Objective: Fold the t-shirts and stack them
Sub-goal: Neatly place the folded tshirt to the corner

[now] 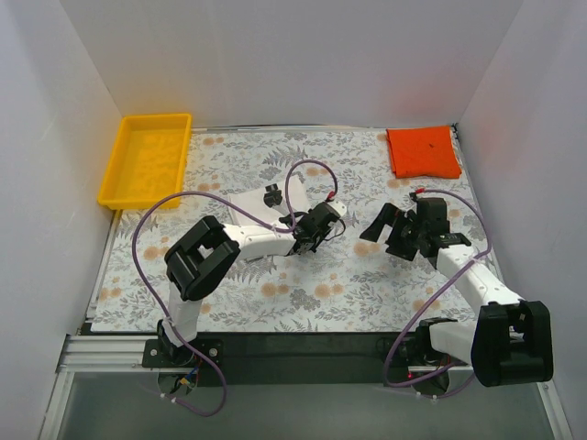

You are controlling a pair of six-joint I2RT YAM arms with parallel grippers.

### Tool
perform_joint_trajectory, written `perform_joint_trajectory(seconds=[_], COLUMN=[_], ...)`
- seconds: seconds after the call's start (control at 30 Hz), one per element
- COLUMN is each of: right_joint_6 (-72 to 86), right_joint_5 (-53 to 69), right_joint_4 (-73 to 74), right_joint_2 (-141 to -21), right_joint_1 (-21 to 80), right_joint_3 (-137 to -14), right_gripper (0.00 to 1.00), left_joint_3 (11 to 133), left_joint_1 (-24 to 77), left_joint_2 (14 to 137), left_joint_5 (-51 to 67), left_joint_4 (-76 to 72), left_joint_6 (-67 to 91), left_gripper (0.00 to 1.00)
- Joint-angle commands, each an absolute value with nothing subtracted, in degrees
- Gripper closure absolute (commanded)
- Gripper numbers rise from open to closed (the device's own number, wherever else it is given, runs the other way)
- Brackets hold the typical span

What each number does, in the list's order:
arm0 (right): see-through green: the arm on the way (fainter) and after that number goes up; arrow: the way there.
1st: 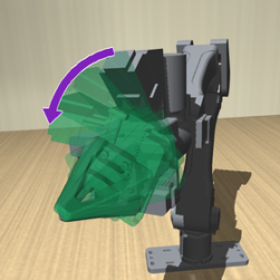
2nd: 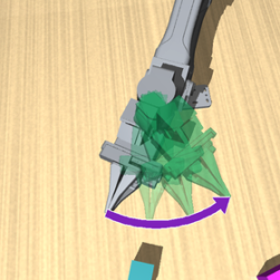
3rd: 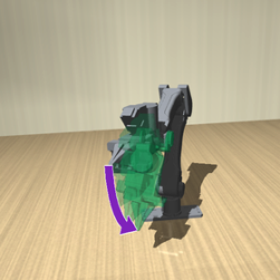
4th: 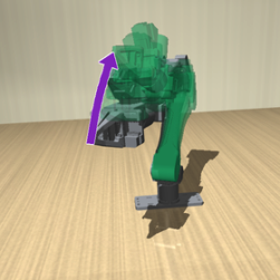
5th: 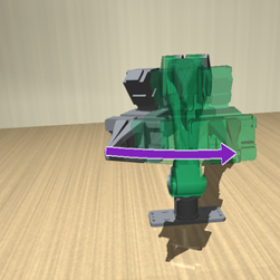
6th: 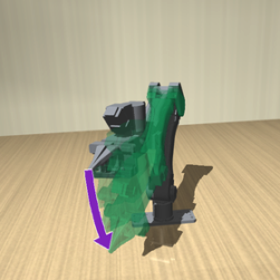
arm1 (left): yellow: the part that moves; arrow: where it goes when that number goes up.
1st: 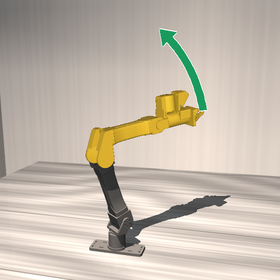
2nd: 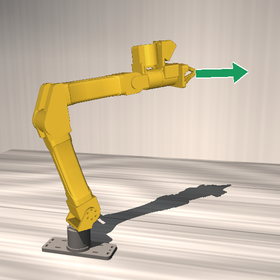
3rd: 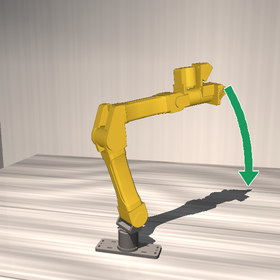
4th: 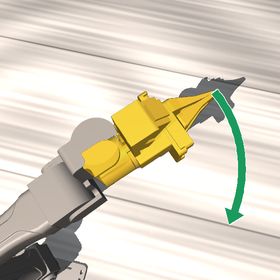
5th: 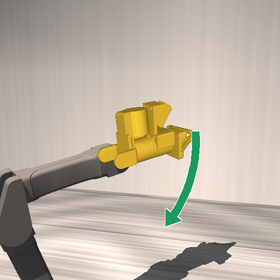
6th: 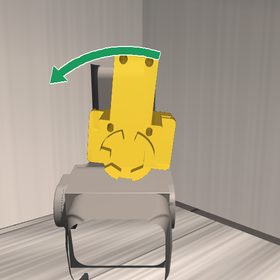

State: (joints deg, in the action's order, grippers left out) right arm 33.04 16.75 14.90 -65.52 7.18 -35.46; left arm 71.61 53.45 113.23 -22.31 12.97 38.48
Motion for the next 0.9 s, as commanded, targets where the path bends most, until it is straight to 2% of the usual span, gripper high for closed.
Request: perform_joint_trajectory(seconds=[0.0, 0.07, 0.43, 0.6, 0.87], right_joint_6=[39.1, 41.4, 54.1, 59.0, 63.4], right_joint_5=[22.6, 24.3, 28.3, 28.0, 26.2], right_joint_4=[3.4, -3.1, -24.2, -29.0, -31.6], right_joint_2=[-67.2, -68.3, -87.8, -97.7, -106.7], right_joint_1=[7.2, 7.6, 15.4, 18.9, 23.0], right_joint_3=[-33.1, -31.7, -35.2, -40.4, -45.8], right_gripper=[0.02, 0.02, 0.02, 0.02, 0.05], left_joint_3=[70.6, 70.2, 68.5, 68.9, 68.9], left_joint_1=[53.7, 53.7, 53.5, 53.5, 53.5], left_joint_2=[112.3, 110.4, 103.4, 102.8, 100.8], left_joint_5=[-24.1, -23.7, -21.4, -20.8, -20.8], left_joint_4=[12.1, 11.9, 11.7, 12.4, 13.8], left_joint_6=[38.1, 38.8, 42.4, 43.7, 46.8], left_gripper=[0.95, 1.00, 1.00, 1.00, 1.00])
